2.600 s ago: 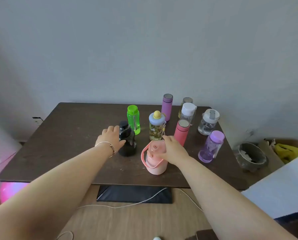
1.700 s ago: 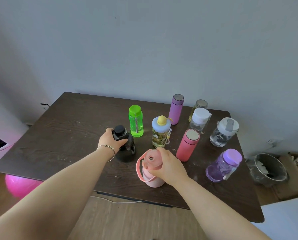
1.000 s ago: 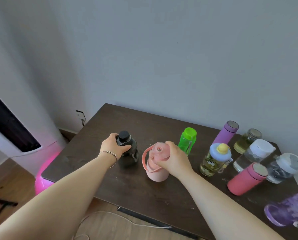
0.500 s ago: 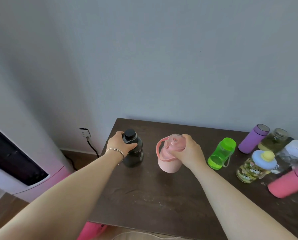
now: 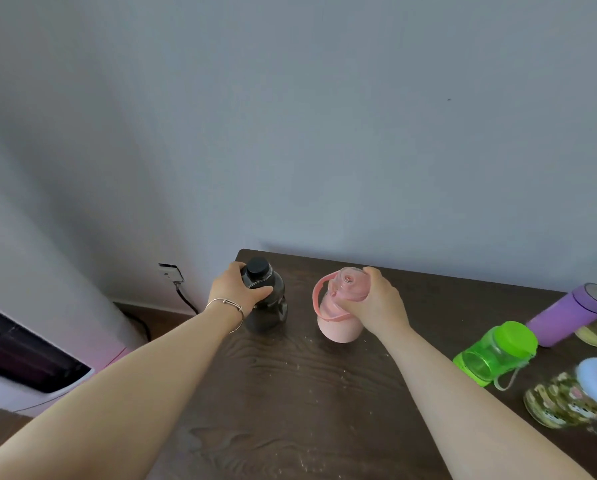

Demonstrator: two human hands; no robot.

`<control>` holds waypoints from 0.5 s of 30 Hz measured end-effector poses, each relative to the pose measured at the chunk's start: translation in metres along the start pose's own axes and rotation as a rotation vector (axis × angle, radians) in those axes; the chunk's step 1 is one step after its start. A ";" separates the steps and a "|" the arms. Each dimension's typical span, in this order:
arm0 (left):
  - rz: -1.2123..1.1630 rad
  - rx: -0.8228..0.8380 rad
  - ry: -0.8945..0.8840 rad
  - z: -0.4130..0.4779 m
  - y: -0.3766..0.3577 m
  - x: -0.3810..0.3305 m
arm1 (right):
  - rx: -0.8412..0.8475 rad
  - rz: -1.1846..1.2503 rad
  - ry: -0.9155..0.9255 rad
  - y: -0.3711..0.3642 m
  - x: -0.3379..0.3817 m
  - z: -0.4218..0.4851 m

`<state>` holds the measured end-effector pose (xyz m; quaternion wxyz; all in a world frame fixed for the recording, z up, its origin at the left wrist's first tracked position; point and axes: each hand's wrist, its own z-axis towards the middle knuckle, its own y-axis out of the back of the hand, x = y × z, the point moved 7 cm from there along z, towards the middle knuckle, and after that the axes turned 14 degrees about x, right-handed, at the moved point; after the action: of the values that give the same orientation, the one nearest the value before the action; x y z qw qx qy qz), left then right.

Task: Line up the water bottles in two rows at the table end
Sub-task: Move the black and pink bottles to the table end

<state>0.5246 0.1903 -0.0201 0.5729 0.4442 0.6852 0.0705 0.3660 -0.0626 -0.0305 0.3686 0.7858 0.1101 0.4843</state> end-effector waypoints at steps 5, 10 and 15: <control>-0.022 -0.016 0.015 0.046 0.010 0.000 | -0.006 -0.008 0.028 -0.006 0.021 0.047; -0.014 0.023 0.010 0.095 0.016 -0.001 | -0.007 -0.035 0.044 -0.018 0.041 0.088; 0.010 0.049 -0.011 0.135 0.018 -0.005 | -0.020 -0.036 0.016 -0.030 0.049 0.119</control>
<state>0.6484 0.1419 -0.0505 0.5654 0.4618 0.6812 0.0541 0.4960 -0.0717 -0.0488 0.3840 0.7762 0.1222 0.4848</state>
